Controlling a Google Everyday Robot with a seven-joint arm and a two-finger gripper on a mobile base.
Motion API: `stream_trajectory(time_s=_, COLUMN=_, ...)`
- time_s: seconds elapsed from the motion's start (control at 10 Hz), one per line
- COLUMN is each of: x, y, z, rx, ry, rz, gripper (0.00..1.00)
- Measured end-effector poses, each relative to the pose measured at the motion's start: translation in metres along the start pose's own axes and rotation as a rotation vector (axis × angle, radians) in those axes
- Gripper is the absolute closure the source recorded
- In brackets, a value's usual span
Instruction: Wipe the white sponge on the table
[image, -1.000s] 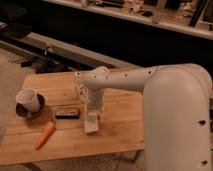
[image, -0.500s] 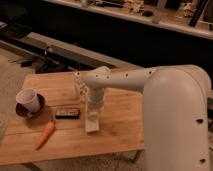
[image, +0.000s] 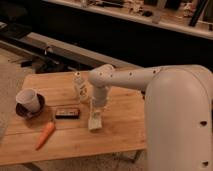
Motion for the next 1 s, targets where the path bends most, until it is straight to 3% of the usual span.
stream_trajectory(time_s=0.3, x=-0.027, y=-0.033, z=-0.002, rx=0.021, ry=-0.017, rz=0.061, gripper=1.00)
stream_trajectory(time_s=0.5, x=-0.054, y=-0.041, z=-0.001, rx=0.022, ry=-0.037, rz=0.074, gripper=1.00)
stream_trajectory(time_s=0.7, x=-0.077, y=-0.023, z=0.001, rx=0.017, ry=-0.050, rz=0.030, gripper=1.00)
stream_trajectory(time_s=1.0, x=-0.071, y=0.023, z=0.002, rx=0.002, ry=-0.032, rz=-0.085, gripper=1.00)
